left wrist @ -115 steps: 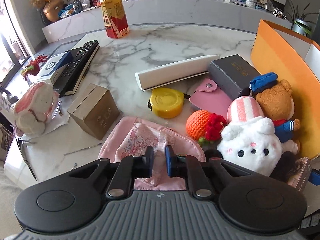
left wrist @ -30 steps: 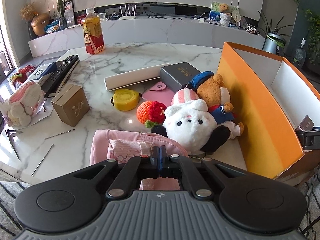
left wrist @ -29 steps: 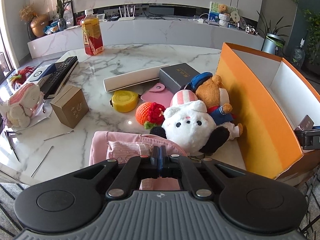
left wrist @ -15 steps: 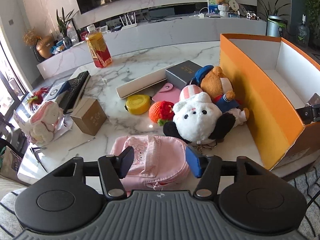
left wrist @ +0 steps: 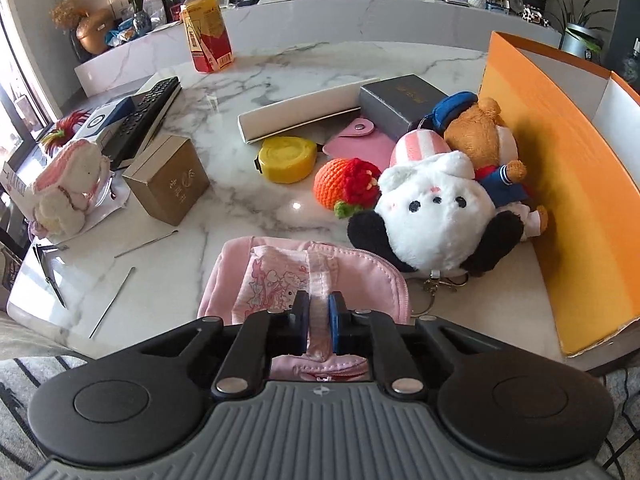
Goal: Organize objects
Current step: 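Carry the PHOTO CARD box over the orange box with the right tool while the left tool lifts the backpack, then lower the pink backpack into the orange box and open the left tool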
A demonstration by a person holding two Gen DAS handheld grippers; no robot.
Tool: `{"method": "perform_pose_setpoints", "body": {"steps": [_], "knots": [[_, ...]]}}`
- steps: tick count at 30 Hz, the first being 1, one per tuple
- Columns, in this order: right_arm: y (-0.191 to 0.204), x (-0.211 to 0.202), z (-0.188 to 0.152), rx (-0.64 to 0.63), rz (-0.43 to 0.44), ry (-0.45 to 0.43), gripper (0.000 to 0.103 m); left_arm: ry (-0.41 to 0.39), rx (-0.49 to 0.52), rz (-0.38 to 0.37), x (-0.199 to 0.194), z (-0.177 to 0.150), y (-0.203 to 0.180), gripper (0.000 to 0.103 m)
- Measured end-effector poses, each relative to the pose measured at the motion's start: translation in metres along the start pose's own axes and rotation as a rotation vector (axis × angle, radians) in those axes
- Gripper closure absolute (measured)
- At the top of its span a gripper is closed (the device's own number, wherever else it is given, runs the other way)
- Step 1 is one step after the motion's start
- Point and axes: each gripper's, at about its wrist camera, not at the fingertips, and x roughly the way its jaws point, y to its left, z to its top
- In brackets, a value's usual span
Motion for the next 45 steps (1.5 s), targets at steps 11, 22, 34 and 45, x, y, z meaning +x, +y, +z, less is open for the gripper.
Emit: {"method": "perform_pose_setpoints", "body": {"steps": [11, 22, 34, 45], "knots": [[0.001, -0.012, 0.002, -0.016, 0.004, -0.039, 0.013, -0.124, -0.009, -0.004, -0.032, 0.002, -0.004, 0.092], [-0.007, -0.032, 0.008, -0.034, 0.025, -0.048, 0.013, -0.282, -0.016, -0.126, -0.11, 0.047, -0.048, 0.092], [-0.037, -0.048, 0.016, -0.07, 0.052, -0.062, 0.013, -0.271, 0.064, -0.337, -0.112, 0.077, -0.127, 0.092], [-0.043, -0.045, 0.013, -0.268, 0.094, 0.031, 0.013, -0.206, 0.528, -0.455, -0.084, 0.081, -0.158, 0.092]]}}
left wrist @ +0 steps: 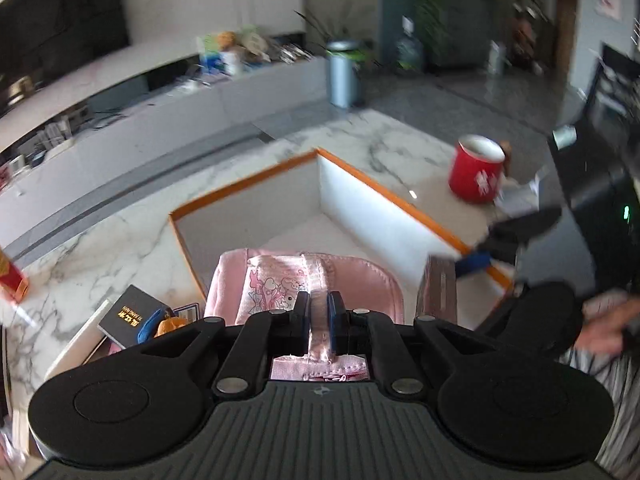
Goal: Organize objects
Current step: 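Lower the pink backpack into the orange box and open the left tool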
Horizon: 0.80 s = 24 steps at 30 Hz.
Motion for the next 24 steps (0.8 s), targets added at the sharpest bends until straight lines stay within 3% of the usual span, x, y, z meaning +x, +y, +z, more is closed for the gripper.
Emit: {"method": "perform_pose_setpoints", "body": {"steps": [4, 9, 19, 24], "knots": [[-0.003, 0.003, 0.005, -0.056, 0.008, 0.03, 0.013, 0.082, 0.174, -0.095, 0.007, -0.001, -0.007, 0.092], [-0.001, 0.011, 0.01, -0.127, 0.011, 0.067, 0.013, 0.182, 0.247, -0.175, 0.021, 0.011, -0.004, 0.092], [-0.002, 0.012, 0.014, -0.205, 0.04, 0.121, 0.013, 0.386, 0.602, -0.326, 0.049, 0.013, -0.022, 0.092], [0.001, 0.014, 0.017, -0.243, 0.078, 0.14, 0.013, 0.472, 0.706, -0.371, 0.071, 0.004, -0.022, 0.092]]}}
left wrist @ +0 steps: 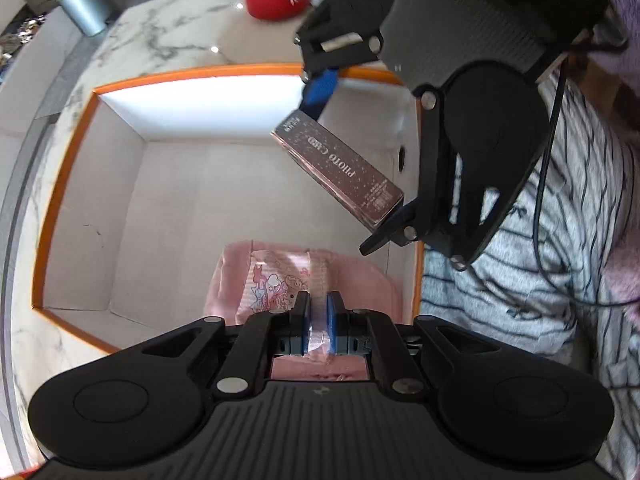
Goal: Organize objects
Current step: 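Lower the pink backpack into the orange box and open the left tool, then lower the PHOTO CARD box into the orange box and open the right tool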
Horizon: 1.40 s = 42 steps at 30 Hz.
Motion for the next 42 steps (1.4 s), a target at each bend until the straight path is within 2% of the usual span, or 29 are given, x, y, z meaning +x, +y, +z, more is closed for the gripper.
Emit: {"method": "perform_pose_setpoints", "body": {"steps": [5, 7, 8, 9, 10, 11, 12, 14, 17, 19, 22, 24, 26, 27, 29, 31, 34, 38, 42], "knots": [[0.003, 0.004, 0.006, -0.034, 0.053, 0.009, 0.013, 0.036, -0.008, -0.018, 0.02, -0.014, 0.006, 0.091], [0.004, 0.004, 0.006, -0.043, 0.061, 0.009, 0.013, 0.037, -0.018, 0.01, 0.023, -0.017, 0.006, 0.084], [0.004, 0.004, 0.006, -0.044, 0.066, 0.011, 0.013, 0.033, -0.023, 0.021, 0.023, -0.019, 0.006, 0.076], [0.003, 0.004, 0.006, -0.042, 0.07, 0.014, 0.013, 0.027, -0.028, 0.04, 0.023, -0.021, 0.005, 0.059], [0.003, 0.004, 0.006, -0.04, 0.075, 0.018, 0.013, 0.017, -0.034, 0.068, 0.021, -0.023, 0.004, 0.052], [0.002, 0.004, 0.006, -0.039, 0.08, 0.023, 0.013, 0.003, -0.043, 0.104, 0.018, -0.025, 0.003, 0.039], [0.002, 0.003, 0.006, -0.04, 0.081, 0.026, 0.013, -0.005, -0.05, 0.133, 0.014, -0.028, 0.002, 0.031], [0.002, 0.002, 0.007, -0.058, 0.072, 0.036, 0.013, -0.03, -0.066, 0.169, 0.004, -0.033, -0.001, 0.03], [-0.002, 0.003, 0.012, -0.082, 0.085, 0.06, 0.013, -0.125, -0.15, 0.203, -0.019, -0.047, -0.004, 0.025], [-0.004, 0.005, 0.015, -0.096, 0.097, 0.086, 0.013, -0.209, -0.296, 0.204, -0.034, -0.062, -0.007, 0.025], [0.0, 0.009, 0.02, -0.173, 0.054, 0.14, 0.013, -0.305, -0.555, 0.236, -0.048, -0.085, -0.015, 0.024], [0.004, 0.015, 0.027, -0.251, 0.016, 0.175, 0.013, -0.279, -0.779, 0.296, -0.052, -0.102, -0.02, 0.024], [0.006, 0.021, 0.034, -0.293, 0.02, 0.206, 0.013, -0.312, -0.969, 0.373, -0.056, -0.124, -0.031, 0.024], [0.005, 0.025, 0.038, -0.309, 0.034, 0.227, 0.013, -0.345, -1.055, 0.385, -0.057, -0.135, -0.039, 0.024], [0.007, 0.033, 0.047, -0.334, 0.041, 0.282, 0.013, -0.375, -1.175, 0.359, -0.052, -0.151, -0.044, 0.027], [0.011, 0.038, 0.055, -0.381, 0.006, 0.325, 0.013, -0.337, -1.192, 0.335, -0.044, -0.158, -0.04, 0.029], [0.02, 0.041, 0.063, -0.444, -0.057, 0.342, 0.013, -0.257, -1.171, 0.401, -0.042, -0.169, -0.047, 0.03], [0.026, 0.061, 0.06, -0.428, -0.081, 0.416, 0.013, -0.292, -1.263, 0.359, -0.026, -0.181, -0.047, 0.031], [0.032, 0.077, 0.054, -0.388, -0.086, 0.451, 0.013, -0.273, -1.28, 0.372, -0.004, -0.18, -0.043, 0.031]]}}
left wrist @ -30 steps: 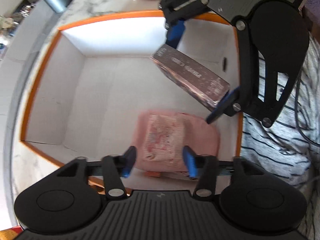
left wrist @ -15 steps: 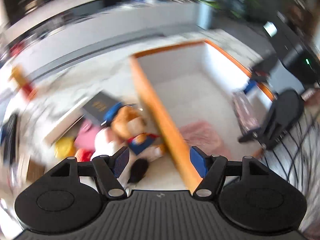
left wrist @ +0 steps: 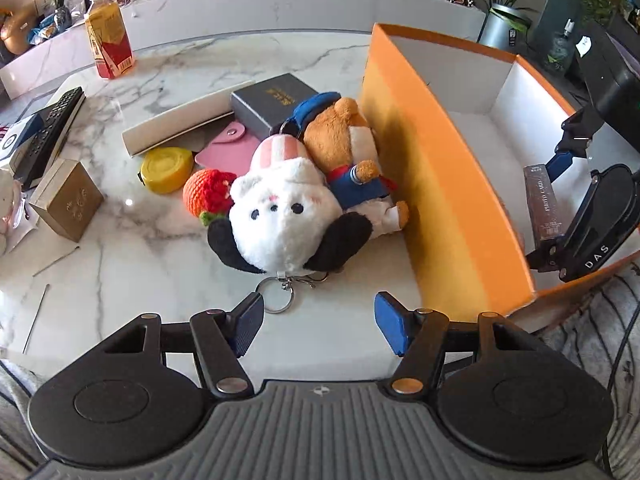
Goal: Organize objects
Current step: 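Lower the PHOTO CARD box into the orange box and open the right tool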
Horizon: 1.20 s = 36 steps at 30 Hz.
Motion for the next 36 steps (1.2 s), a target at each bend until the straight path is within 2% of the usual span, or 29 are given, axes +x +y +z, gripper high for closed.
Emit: {"method": "perform_pose_setpoints", "body": {"steps": [6, 8, 13, 19, 24, 26, 28, 29, 30, 31, 32, 34, 36], "knots": [[-0.001, 0.0, 0.0, -0.024, 0.019, 0.0, 0.013, 0.01, -0.031, -0.004, 0.012, -0.005, 0.004, 0.031], [-0.004, -0.001, -0.001, -0.008, 0.038, -0.008, 0.01, 0.011, -0.035, 0.008, 0.013, -0.005, 0.004, 0.031], [-0.014, -0.008, -0.009, 0.068, 0.084, -0.042, 0.007, 0.012, -0.062, 0.016, 0.012, -0.004, 0.007, 0.031], [-0.029, -0.028, -0.031, 0.183, 0.094, -0.093, 0.005, -0.002, -0.111, 0.046, 0.008, 0.007, 0.007, 0.031], [-0.054, -0.06, -0.057, 0.315, 0.101, -0.198, 0.008, -0.004, -0.135, 0.108, 0.009, 0.019, 0.008, 0.031], [-0.07, -0.068, -0.065, 0.402, 0.095, -0.232, 0.015, -0.006, -0.151, 0.131, 0.01, 0.025, 0.009, 0.031], [-0.075, -0.071, -0.065, 0.46, 0.077, -0.228, 0.032, -0.009, -0.159, 0.142, 0.011, 0.028, 0.008, 0.031], [-0.068, -0.055, -0.056, 0.478, 0.064, -0.221, 0.037, -0.01, -0.156, 0.145, 0.011, 0.029, 0.007, 0.031], [-0.064, -0.041, -0.057, 0.481, 0.064, -0.217, 0.05, -0.011, -0.149, 0.15, 0.012, 0.029, 0.005, 0.031], [-0.059, -0.04, -0.052, 0.457, 0.039, -0.224, 0.057, -0.013, -0.14, 0.157, 0.012, 0.029, 0.003, 0.031], [-0.05, -0.036, -0.048, 0.421, 0.002, -0.226, 0.058, -0.014, -0.13, 0.163, 0.012, 0.028, 0.001, 0.031], [-0.045, -0.03, -0.044, 0.402, -0.014, -0.226, 0.093, -0.012, -0.116, 0.165, 0.013, 0.026, -0.002, 0.031], [-0.048, -0.022, -0.038, 0.443, -0.044, -0.228, 0.093, -0.005, -0.114, 0.162, 0.014, 0.024, -0.003, 0.031]]}}
